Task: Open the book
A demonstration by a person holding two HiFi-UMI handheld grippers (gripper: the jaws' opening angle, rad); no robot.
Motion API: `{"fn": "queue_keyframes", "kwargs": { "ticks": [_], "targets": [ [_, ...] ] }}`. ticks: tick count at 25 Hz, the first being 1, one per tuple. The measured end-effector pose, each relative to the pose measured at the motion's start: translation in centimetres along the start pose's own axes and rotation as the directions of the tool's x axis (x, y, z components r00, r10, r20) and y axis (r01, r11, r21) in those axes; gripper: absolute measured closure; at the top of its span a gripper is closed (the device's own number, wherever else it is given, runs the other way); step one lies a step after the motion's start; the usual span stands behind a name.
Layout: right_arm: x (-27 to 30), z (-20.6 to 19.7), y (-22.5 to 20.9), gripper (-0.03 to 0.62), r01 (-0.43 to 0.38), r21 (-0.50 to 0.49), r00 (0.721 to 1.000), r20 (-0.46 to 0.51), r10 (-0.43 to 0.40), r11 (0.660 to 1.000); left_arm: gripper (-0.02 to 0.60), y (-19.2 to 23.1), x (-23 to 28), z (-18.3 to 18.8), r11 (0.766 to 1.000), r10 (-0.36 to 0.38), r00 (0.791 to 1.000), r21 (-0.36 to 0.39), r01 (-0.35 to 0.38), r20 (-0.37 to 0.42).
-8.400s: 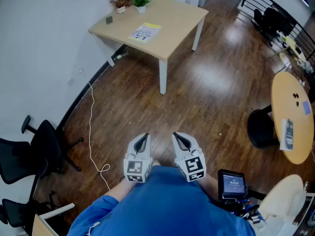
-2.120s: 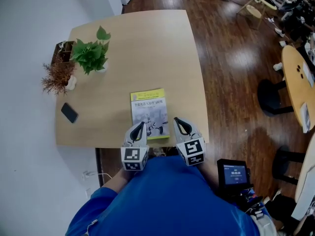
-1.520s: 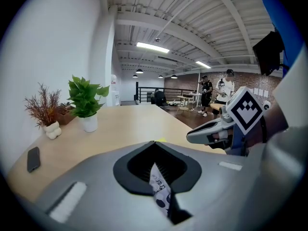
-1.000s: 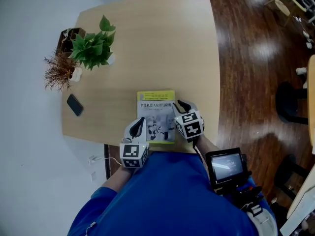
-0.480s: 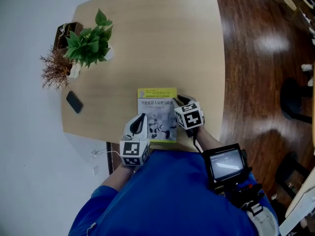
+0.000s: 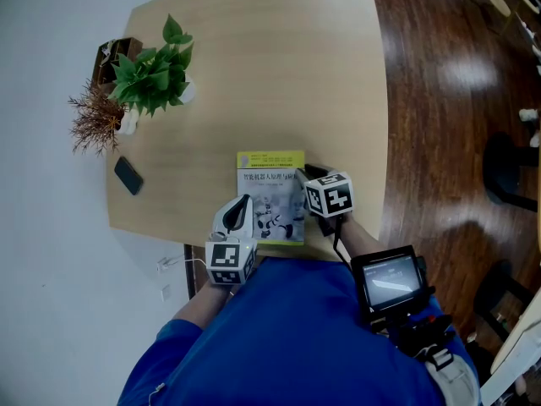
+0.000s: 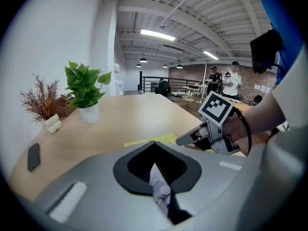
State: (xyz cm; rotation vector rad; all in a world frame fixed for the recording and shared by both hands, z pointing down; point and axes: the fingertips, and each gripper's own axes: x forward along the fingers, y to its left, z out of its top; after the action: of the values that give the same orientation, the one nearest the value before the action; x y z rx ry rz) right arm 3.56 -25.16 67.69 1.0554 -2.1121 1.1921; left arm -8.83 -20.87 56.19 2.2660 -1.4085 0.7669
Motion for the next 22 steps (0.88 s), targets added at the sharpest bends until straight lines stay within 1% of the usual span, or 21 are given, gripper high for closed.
{"fn": "queue_keyframes", "kwargs": {
  "ticks": [3,9,12,16,20,22],
  "targets": [
    [-0.3,-0.1,0.2,0.510,0.004,-0.016,1.000,-0.003,-0.004,1.000,0.575,0.0,0.1,-0.1,1.000,-0.004,1.000,0.013,0.004,0.003],
    [-1.1,-0.7,1.1,0.511,0.024,-0.087,1.000,0.000,-0.024,0.996,0.575,-0.2,0.5,0.7,1.000,-0.006,1.000,0.007,0.006,0.009],
    [-1.3,-0.7,1.6,0.511,0.019,-0.107,1.000,0.012,-0.018,0.994,0.575,-0.2,0.6,0.5,1.000,-0.010,1.000,0.014,0.010,0.011],
    [-1.4,-0.5,1.8,0.510,-0.019,-0.072,0.999,0.033,0.021,0.997,0.575,-0.3,0.6,0.4,1.000,-0.013,1.000,0.016,0.013,0.012],
    [-1.6,-0.5,2.0,0.511,-0.088,-0.005,0.995,0.053,0.088,0.996,0.575,-0.3,0.6,0.2,1.000,-0.015,1.000,0.014,0.015,0.014],
    [-1.6,-0.8,2.0,0.511,-0.115,0.017,0.992,0.047,0.114,0.993,0.575,-0.2,0.6,0.2,1.000,-0.011,1.000,0.018,0.011,0.016]
  ]
}}
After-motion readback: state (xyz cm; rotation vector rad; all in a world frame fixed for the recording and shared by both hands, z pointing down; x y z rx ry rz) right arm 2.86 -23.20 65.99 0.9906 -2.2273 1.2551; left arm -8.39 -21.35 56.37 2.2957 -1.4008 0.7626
